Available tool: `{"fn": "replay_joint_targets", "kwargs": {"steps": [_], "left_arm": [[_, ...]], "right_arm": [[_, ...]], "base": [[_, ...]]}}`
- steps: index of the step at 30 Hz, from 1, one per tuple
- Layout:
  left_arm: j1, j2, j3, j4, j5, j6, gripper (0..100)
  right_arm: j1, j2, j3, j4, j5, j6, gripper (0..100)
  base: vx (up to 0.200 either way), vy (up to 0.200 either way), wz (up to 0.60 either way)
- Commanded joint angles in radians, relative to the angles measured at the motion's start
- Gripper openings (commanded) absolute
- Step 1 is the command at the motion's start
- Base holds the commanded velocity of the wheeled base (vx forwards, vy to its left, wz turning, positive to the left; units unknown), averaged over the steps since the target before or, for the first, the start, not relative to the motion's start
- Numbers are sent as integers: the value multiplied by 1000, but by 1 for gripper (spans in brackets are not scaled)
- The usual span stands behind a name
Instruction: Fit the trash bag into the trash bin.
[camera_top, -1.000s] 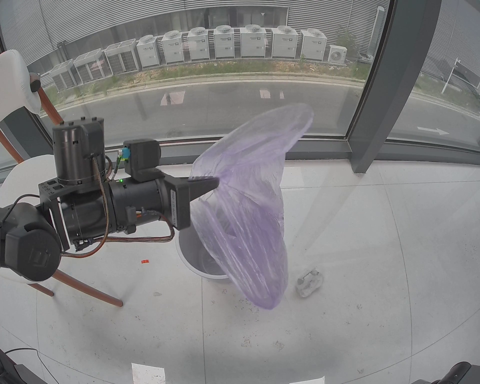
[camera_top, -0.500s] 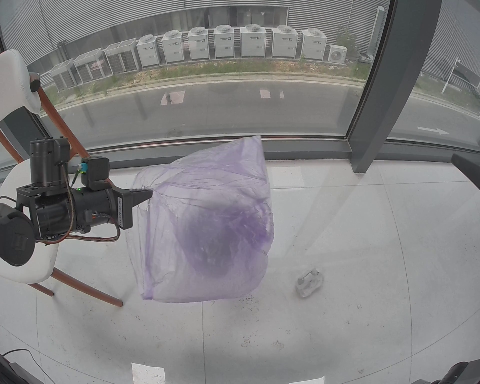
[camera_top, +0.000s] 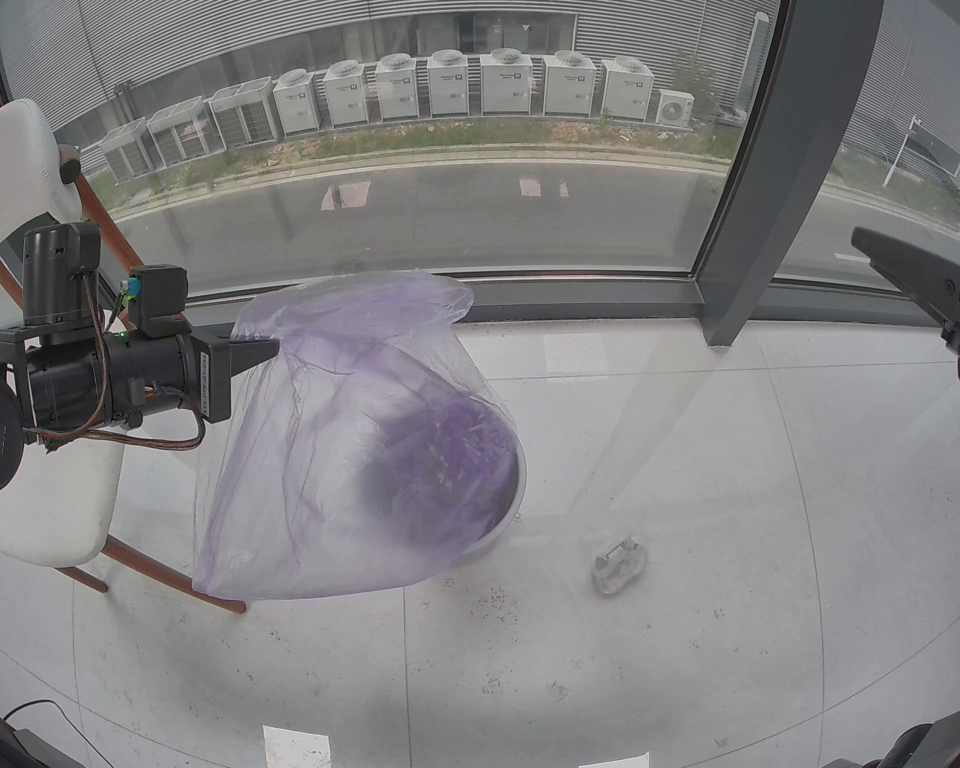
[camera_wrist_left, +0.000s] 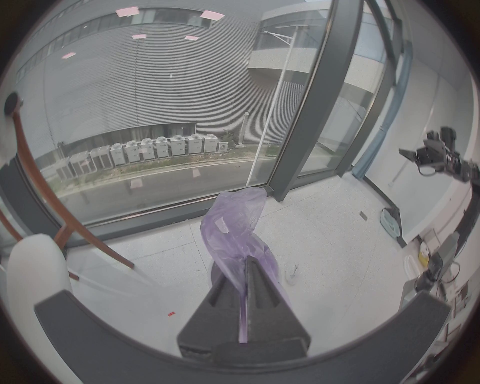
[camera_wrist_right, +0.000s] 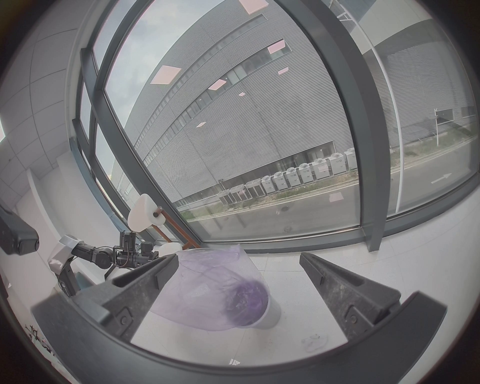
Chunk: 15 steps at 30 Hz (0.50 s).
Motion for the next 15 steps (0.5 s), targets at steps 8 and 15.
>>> {"fn": "replay_joint_targets", "kwargs": {"steps": [8,15], "left_arm": [[-116,64,-44,27,21,40,0],[-254,136,-6,20,147,-48,0]], "right_arm": [[189,155,-98,10,-57,88,100],[327,282,-18,16,-155,281,100]], "base": [[0,0,0],[0,0,0]]}}
